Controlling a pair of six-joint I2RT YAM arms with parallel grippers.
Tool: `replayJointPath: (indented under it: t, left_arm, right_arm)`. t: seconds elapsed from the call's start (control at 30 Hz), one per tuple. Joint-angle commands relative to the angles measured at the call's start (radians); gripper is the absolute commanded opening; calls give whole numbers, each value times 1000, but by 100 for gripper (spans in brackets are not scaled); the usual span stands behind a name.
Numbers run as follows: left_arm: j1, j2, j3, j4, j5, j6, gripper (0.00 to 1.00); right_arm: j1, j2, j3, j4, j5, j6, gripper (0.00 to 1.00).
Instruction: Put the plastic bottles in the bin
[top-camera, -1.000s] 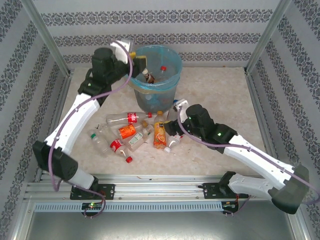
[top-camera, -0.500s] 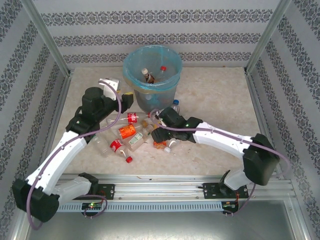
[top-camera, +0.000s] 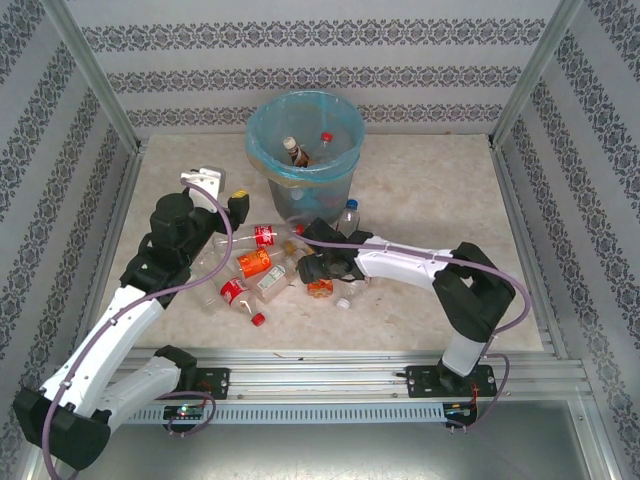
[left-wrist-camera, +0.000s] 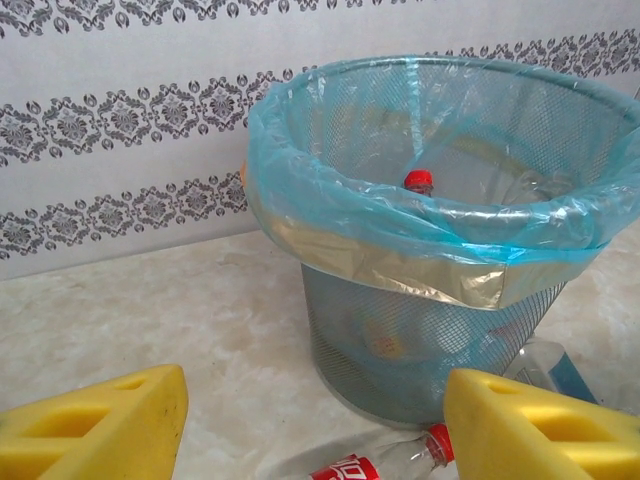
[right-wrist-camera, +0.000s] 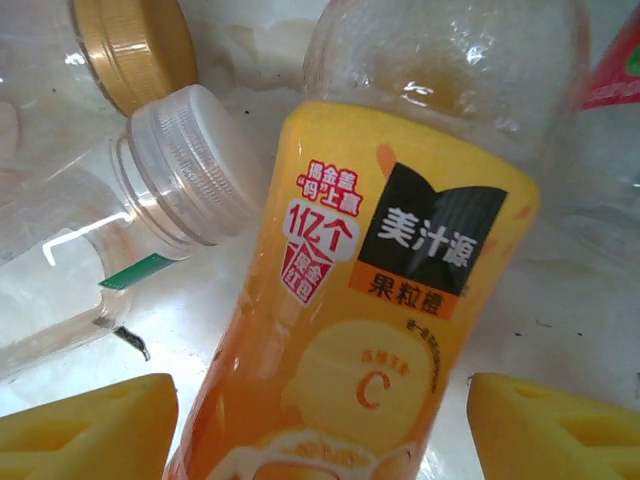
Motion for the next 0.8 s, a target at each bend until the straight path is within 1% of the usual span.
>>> replayJointPath:
  t: [0.0,0.17,0.2,0.27,0.33,0.4,0.63,0.7,0.77]
  left_arm:
    - [-5,0,27,50,-2,18,69]
    - [-5,2,33,42,-1,21,69]
    - [-6,4,38,42,-2,21,69]
    - [-5,9,47,41,0,20,69]
    - [-5,17,60,41,4,18,69]
    - [-6,28,79,38,12,13,69]
    - [-5,74,168,9,57,-19,69]
    - [-5,89,194,-2,75,-35,69]
    - [-5,105,220,-17,107,-49,69]
  right_arm:
    - [8,45,25,-8,4,29,76]
    - [0,69,22,-5,0,42,74]
    - [-2,67,19,-3,-3,42,73]
    - [-4,54,16,-1,-4,37,65]
    - [-2,31,11,-2,-7,29,62]
    - [-1,-2,6,-14,-16,15,58]
    - [22,-171,-48,-57,-49,-22,55]
    - [24,-238,-79,-49,-78,-35,55]
    - [25,-299,-107,-26,-136,-58,54]
